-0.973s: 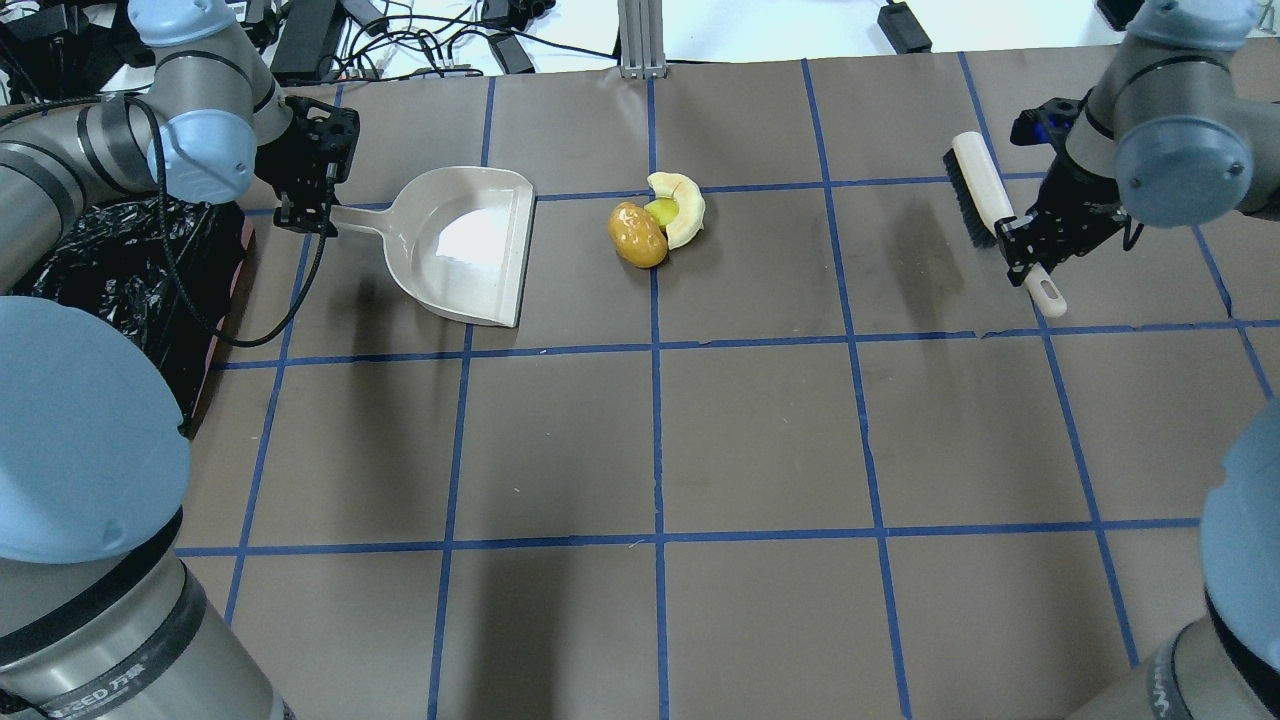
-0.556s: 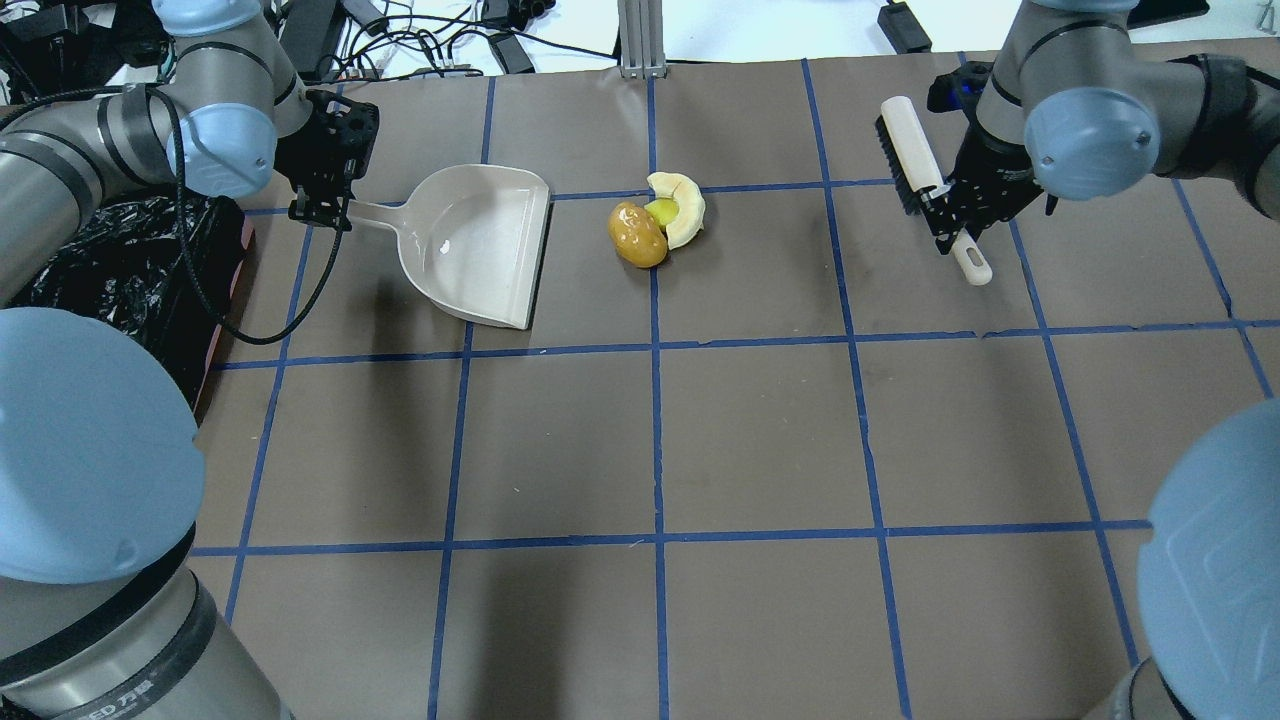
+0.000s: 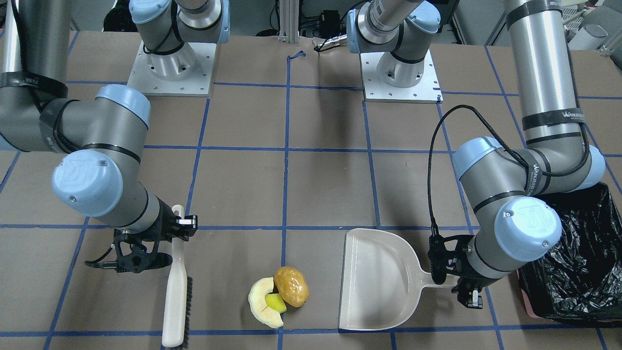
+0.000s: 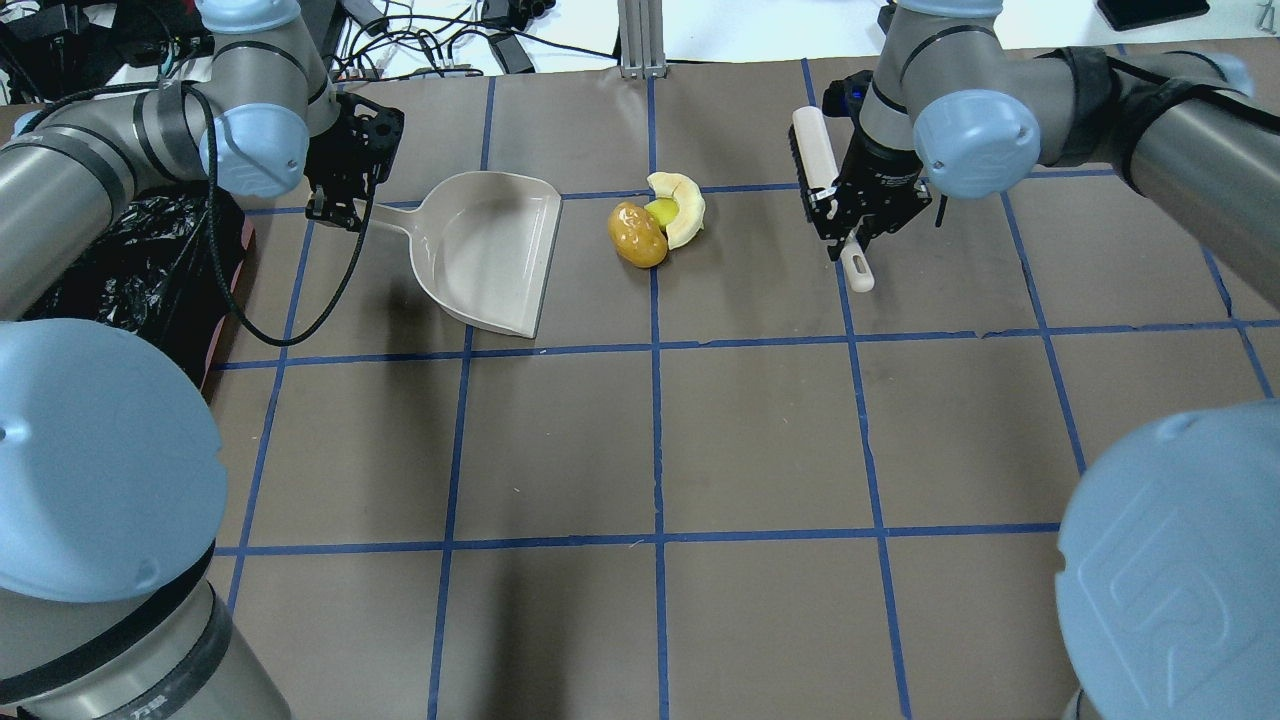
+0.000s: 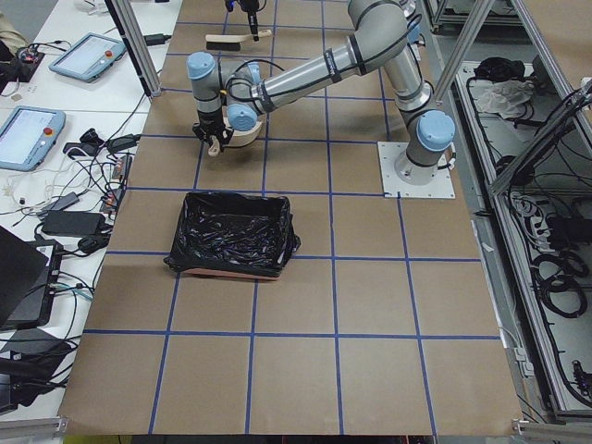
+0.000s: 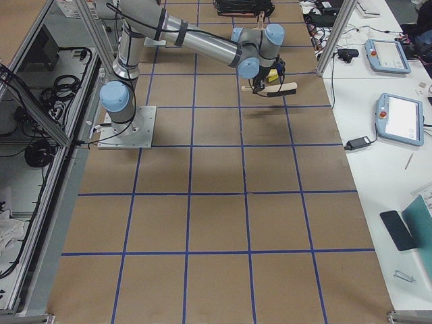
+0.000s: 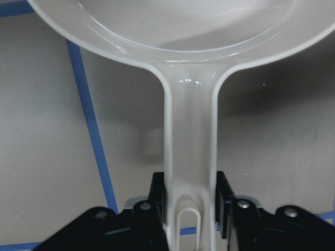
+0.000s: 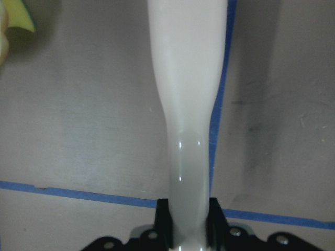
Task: Sweep and dump trash into bin
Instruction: 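Move the brush with the right gripper toward the potato and fruit piece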
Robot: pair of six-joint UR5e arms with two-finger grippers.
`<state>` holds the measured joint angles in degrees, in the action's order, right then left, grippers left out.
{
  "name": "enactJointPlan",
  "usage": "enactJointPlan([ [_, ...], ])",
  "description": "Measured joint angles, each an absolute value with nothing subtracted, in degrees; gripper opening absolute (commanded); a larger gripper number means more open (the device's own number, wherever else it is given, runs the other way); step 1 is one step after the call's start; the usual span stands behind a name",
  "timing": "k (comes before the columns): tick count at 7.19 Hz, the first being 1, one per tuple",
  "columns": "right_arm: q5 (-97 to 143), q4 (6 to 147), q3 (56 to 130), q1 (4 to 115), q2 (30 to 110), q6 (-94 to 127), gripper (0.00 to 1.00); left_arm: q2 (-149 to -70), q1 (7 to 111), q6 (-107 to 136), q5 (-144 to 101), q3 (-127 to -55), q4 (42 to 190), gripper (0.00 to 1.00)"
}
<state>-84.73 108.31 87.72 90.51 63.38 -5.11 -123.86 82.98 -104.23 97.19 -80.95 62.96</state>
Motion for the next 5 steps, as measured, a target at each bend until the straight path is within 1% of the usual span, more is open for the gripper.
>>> enactJointPlan([
  [3, -82.5, 106.0, 83.6, 94.9, 59.6, 1.3, 0.00, -124.2, 83.4, -102.1, 97.8, -80.7, 62.8, 0.26],
  [5, -82.3, 105.2, 82.4, 97.4, 58.0, 4.5, 0.00, -124.5, 83.5, -100.0, 97.7, -80.3, 62.8, 0.26],
])
